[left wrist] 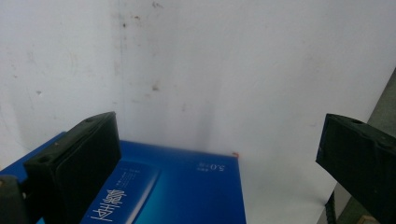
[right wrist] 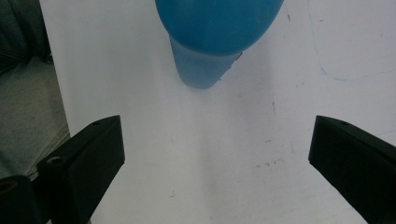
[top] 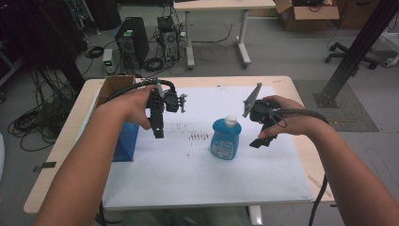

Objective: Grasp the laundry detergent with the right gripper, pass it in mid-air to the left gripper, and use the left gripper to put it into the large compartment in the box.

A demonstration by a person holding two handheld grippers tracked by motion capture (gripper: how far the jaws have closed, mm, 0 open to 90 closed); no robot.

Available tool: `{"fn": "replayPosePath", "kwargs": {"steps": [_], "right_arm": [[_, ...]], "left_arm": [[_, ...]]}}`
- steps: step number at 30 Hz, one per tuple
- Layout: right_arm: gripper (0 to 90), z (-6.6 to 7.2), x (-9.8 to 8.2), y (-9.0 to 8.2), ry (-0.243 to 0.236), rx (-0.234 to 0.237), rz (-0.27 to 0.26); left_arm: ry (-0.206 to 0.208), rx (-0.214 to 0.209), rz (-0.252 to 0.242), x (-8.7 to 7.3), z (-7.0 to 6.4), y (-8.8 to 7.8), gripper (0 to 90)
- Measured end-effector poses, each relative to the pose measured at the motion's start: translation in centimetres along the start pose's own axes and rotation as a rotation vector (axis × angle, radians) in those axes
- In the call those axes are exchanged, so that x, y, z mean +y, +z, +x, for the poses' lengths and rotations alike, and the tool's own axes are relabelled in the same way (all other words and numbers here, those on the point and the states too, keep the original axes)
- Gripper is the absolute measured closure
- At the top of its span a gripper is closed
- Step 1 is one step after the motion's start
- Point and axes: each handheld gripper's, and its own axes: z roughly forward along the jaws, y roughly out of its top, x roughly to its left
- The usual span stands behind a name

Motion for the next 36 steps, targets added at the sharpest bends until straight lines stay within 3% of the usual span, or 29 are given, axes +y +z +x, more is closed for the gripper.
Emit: {"fn": "replayPosePath", "kwargs": {"steps": [17, 27, 36], "right_arm": [[3.8, -0.2, 0.0, 0.0, 0.004, -0.003, -0.005], [3.8, 0.0, -0.3, 0.1, 0.005, -0.002, -0.009], [3.8, 0.7, -0.7, 0.3, 0.003, -0.007, -0.021]], "left_arm": [[-0.014, -0.006, 0.013, -0.5, 0.0, -0.2, 0.2], [-0.03, -0.008, 0.028, -1.3, -0.8, -0.6, 0.2], [-0.005, 0.003, 0.009, -2.1, -3.7, -1.5, 0.2]]}}
